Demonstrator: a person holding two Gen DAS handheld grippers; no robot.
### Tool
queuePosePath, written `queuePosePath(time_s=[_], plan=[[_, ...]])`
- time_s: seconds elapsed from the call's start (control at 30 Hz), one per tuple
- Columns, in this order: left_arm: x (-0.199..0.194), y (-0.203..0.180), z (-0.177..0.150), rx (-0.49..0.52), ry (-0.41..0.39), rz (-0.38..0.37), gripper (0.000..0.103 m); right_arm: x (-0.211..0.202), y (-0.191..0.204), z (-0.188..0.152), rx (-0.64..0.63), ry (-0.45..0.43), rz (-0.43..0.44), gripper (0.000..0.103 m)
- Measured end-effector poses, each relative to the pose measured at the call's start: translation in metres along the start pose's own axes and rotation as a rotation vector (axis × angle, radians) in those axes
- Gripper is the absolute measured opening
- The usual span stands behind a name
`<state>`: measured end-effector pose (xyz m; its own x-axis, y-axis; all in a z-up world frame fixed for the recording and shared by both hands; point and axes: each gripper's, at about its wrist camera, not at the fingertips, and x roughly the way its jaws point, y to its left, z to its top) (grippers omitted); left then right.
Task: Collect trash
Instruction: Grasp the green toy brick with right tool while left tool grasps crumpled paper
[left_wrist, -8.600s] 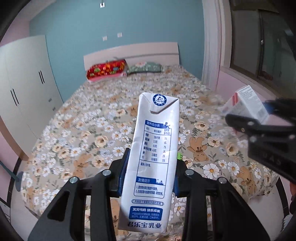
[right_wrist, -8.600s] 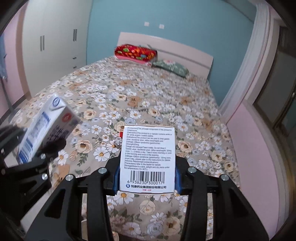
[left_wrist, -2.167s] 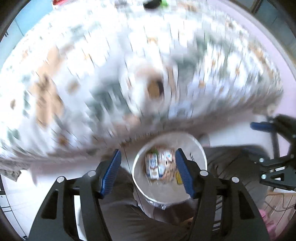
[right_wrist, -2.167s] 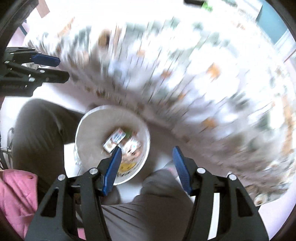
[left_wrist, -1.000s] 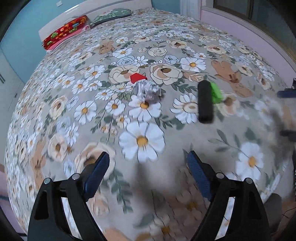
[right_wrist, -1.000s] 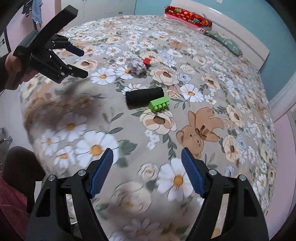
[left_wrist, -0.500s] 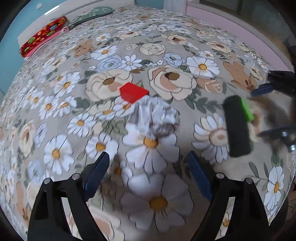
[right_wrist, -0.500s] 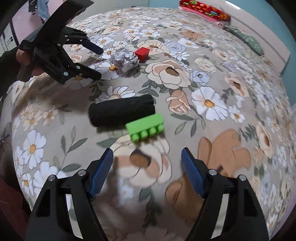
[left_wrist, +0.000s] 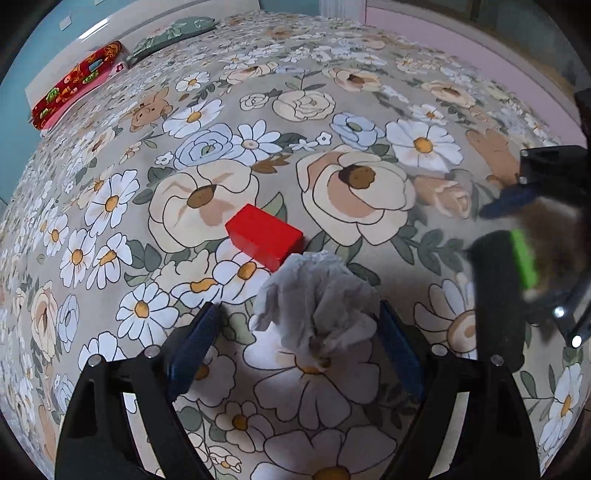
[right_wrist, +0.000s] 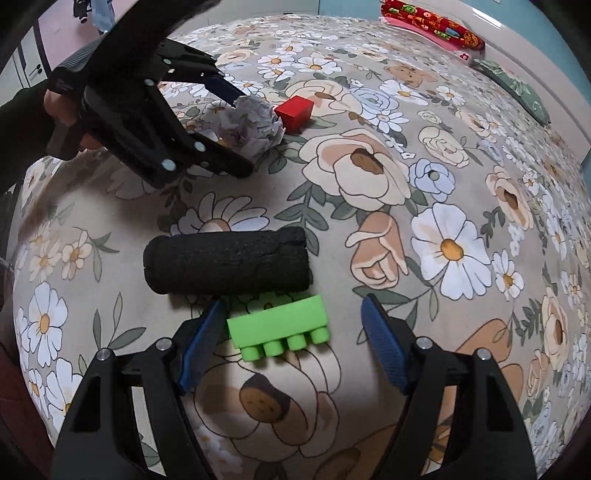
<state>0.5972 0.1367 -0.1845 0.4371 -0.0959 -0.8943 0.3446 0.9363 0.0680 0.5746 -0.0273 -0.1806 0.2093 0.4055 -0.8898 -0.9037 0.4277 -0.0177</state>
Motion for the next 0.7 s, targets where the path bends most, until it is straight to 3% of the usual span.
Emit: queuePosePath(time_s=[0.27, 0.43, 0.7], plan=[[-0.003, 0.000, 0.004, -0.044, 0.008, -0.026, 0.043, 0.001, 0.001, 0.001, 0.042, -0.001, 0.014, 0.048], [-0.008, -0.005, 0.004, -0.055, 0.007, -0.003, 0.037, -0.005, 0.007, -0.004, 0.060, -0.009, -0.010, 0.046], [-0.038, -0.014, 0.000, -0.083, -0.003, 0.026, 0.036, -0.031, 0.015, -0.011, 0.077, -0.011, -0.048, 0.046]])
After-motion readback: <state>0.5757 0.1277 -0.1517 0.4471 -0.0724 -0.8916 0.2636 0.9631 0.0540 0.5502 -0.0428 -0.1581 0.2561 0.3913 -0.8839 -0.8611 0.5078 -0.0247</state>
